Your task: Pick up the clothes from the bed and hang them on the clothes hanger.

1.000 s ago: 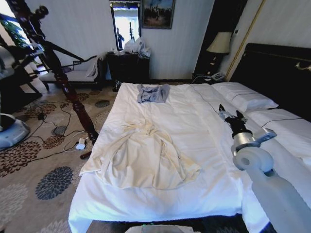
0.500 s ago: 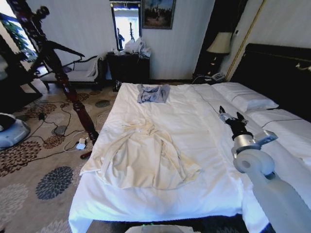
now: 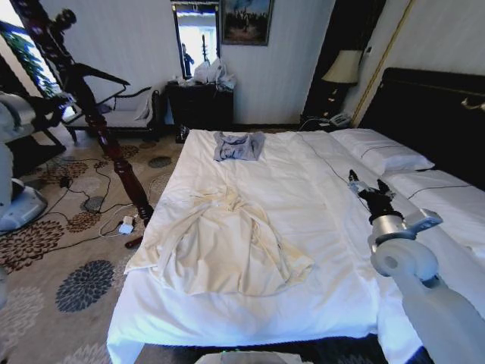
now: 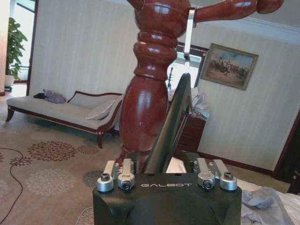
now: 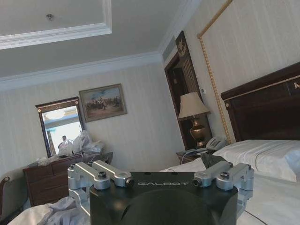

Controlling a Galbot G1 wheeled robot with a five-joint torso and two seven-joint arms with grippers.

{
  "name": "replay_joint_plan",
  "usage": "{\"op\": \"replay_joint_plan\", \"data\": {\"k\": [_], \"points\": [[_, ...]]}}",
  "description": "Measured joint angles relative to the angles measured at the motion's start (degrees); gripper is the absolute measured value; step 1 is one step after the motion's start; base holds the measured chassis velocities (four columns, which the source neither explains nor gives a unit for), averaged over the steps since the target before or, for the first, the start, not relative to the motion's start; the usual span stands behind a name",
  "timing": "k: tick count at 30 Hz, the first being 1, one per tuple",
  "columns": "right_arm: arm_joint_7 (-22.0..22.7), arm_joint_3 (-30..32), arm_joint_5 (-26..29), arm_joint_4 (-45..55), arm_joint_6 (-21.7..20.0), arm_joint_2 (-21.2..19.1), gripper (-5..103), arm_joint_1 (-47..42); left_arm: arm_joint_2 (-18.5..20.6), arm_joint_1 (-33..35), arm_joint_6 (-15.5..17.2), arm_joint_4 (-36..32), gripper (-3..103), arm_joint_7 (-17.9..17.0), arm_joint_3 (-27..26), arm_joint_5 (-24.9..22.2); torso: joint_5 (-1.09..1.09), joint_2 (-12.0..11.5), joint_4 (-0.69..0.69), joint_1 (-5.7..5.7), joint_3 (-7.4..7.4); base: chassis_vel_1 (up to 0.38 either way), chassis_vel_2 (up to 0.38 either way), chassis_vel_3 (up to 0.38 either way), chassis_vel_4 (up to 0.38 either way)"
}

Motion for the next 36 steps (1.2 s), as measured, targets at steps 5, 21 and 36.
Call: {"op": "replay_joint_plan", "data": {"k": [5,21,36], "points": [[0.07,-0.03,-0.02,0.02,0.03,-0.04,100,0.07,0.78,1.86,-0.01,-1.04,32,1.01,-1.25,-1.16,-0.01,0.0,-0.01,0.0,0.0,0.0,0.0,0.0,0.0],[0.24,-0.42,-0.21,-0.24,0.23,-0.2,100,0.16,0.68,3.16,-5.01,-8.75,20,2.25,-3.01,-7.62,-0.01,0.0,0.01,0.0,0.0,0.0,0.0,0.0,0.0],[1.12,-3.83,-0.62,-3.04,0.72,0.48,100,1.81,1.38,15.01,-8.79,-27.75,20,4.26,-6.55,-11.84,0.01,0.0,0.0,0.0,0.0,0.0,0.0,0.0,0.0]]}}
